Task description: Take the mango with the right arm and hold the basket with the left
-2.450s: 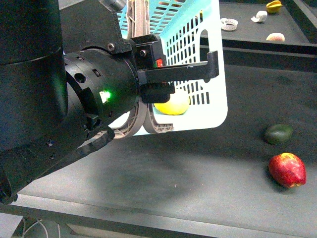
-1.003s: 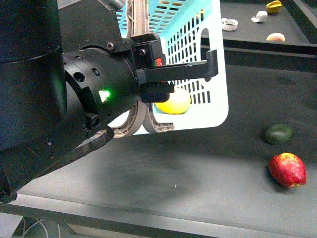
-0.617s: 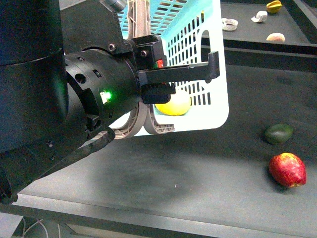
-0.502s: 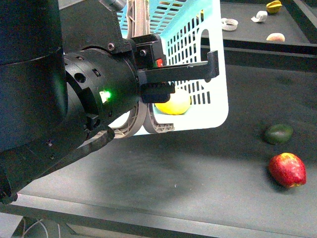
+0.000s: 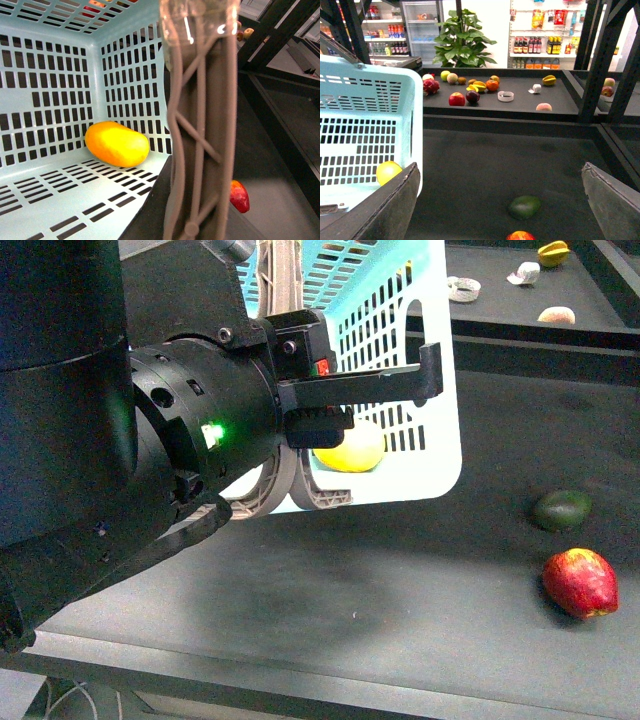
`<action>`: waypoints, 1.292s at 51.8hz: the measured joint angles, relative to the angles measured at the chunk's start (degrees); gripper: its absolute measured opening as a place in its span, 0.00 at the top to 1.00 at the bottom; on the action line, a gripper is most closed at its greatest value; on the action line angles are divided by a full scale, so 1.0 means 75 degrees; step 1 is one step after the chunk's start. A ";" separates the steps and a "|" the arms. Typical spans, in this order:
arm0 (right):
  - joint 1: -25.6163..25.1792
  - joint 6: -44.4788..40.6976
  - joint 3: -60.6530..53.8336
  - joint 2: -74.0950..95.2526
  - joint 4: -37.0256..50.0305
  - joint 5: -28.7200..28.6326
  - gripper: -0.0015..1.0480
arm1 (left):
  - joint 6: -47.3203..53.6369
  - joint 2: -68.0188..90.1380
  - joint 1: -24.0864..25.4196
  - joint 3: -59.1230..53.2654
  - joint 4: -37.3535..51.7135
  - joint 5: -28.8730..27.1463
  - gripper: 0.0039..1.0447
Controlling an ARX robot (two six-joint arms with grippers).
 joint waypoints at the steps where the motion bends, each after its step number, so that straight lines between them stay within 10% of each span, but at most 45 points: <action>1: 0.0000 0.0000 0.0000 0.0000 0.0000 0.0000 0.08 | 0.0000 0.0000 0.0000 0.0000 0.0000 0.0000 0.95; 26: 0.0000 0.0000 0.0000 -0.0009 -0.0003 0.0000 0.08 | -0.0003 0.0816 0.0393 0.1122 -0.0527 -0.0784 0.95; 67: 0.0000 0.0000 0.0000 -0.0009 -0.0003 0.0000 0.08 | -0.6411 0.3448 0.3182 0.4727 -0.2521 -0.1830 0.95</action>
